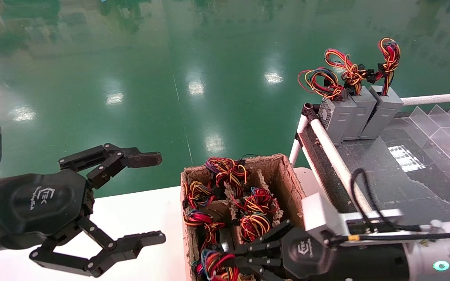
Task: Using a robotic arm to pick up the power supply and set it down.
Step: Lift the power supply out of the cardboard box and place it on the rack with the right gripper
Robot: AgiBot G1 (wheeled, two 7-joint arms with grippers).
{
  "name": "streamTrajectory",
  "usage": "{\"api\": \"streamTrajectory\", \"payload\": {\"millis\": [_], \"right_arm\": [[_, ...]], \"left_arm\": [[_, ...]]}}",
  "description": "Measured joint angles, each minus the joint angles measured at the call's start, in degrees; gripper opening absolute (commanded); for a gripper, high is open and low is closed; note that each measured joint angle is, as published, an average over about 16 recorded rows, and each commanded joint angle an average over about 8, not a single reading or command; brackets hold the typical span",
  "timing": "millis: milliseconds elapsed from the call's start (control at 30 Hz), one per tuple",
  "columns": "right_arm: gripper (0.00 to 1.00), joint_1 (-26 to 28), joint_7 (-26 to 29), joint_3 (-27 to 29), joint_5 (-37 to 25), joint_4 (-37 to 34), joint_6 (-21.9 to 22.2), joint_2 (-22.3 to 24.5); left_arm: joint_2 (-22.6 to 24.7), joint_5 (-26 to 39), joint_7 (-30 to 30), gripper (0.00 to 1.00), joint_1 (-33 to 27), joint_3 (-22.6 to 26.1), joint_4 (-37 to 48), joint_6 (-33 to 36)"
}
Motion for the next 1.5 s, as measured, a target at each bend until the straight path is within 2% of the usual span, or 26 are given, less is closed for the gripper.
{"api": "streamTrajectory", "payload": {"millis": [367,600,867,1267,1500], "right_arm": [[0.0,0.92,-2.1,6.9,9.21,2.37,1.15,6.34],[0.0,4.64,-4.58,10.43,10.73,-0.79,2.43,10.33],[0.0,11.8,-10.18,11.38,5.89,-8.85,4.04,13.35],[0.0,22.7,-19.86,10.11,-3.71,-26.04,6.32,16.43],[0.0,27.79,-23.93,8.52,-8.47,-36.54,10.99,15.41]], "left_arm": [[0.0,0.0,0.0,1.0,0.0,0.0,0.0,0.0],[0.0,0.0,0.0,1.0,0.0,0.0,0.0,0.0],[0.0,0.0,0.0,1.0,0.0,0.0,0.0,0.0],[0.0,0.0,0.0,1.0,0.0,0.01,0.0,0.0],[0.0,0.0,0.0,1.0,0.0,0.01,0.0,0.0]]}}
